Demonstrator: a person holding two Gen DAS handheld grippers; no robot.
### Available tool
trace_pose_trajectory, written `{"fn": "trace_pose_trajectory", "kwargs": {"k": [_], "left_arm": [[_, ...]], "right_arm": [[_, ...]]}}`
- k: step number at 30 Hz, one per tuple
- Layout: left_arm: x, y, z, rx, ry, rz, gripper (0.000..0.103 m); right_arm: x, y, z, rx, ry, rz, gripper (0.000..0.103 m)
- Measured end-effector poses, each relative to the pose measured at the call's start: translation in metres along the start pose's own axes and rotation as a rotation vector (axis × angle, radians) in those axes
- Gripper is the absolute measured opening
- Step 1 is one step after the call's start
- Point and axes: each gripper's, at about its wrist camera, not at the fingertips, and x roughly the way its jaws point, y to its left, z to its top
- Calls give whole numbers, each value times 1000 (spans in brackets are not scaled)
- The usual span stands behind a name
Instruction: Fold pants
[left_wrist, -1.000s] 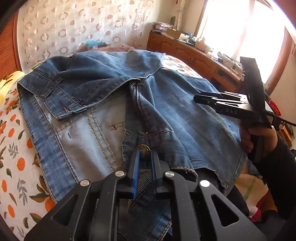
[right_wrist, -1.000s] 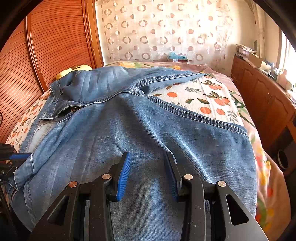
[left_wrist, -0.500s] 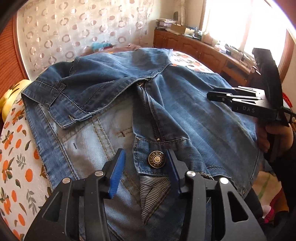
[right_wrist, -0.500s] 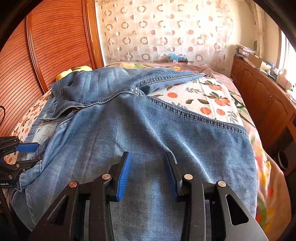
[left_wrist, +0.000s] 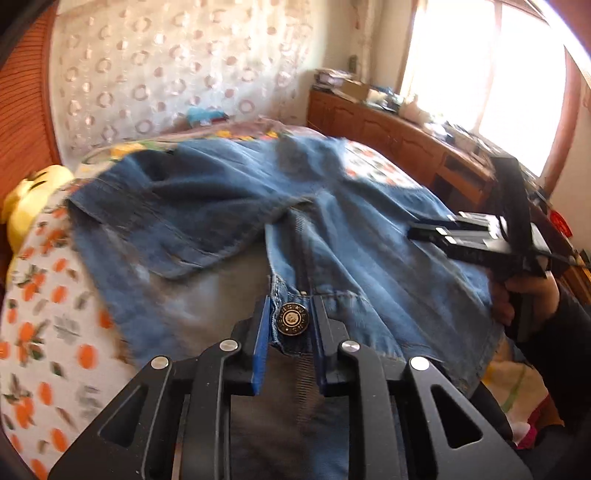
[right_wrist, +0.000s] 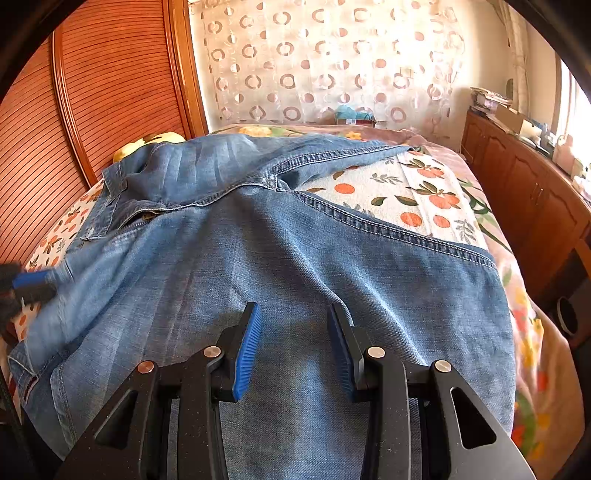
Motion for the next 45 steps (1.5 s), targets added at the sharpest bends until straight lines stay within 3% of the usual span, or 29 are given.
{"fn": "trace_pose_trajectory", "kwargs": {"k": [4, 10, 14, 16, 18, 22, 29, 36, 38, 40, 42, 45], "left_arm": [[-2, 33, 15, -6, -17, 81, 22], [19, 49, 26, 30, 25, 117, 22], [28, 65, 25, -13, 56, 158, 25], [25, 74, 23, -54, 60, 134, 36], [21, 81, 19, -87, 53, 118, 38], [22, 87, 20, -95, 57, 146, 39], [47, 111, 36, -184, 80, 94, 40], [63, 104, 38, -173, 93, 94, 40], [66, 99, 38, -146, 92, 111, 37], [67, 96, 38, -130, 91, 128, 19], [68, 94, 38, -123, 95, 115, 10], [59, 93, 41, -122, 65, 105, 6]], "right_arm": [[1, 1, 0, -1, 1, -1, 39], [2, 1, -1, -1, 0, -4, 39], [2, 0, -1, 0, -1, -4, 39], [2, 0, -1, -1, 0, -4, 39], [2, 0, -1, -1, 0, -5, 39], [2, 0, -1, -1, 0, -5, 39], [2, -1, -1, 2, 1, -3, 39], [1, -1, -1, 4, -1, -4, 39], [1, 0, -2, 4, -1, -4, 39], [1, -1, -2, 4, 0, -4, 39], [1, -1, -2, 5, -1, -4, 39], [1, -1, -2, 7, -2, -3, 39]]}}
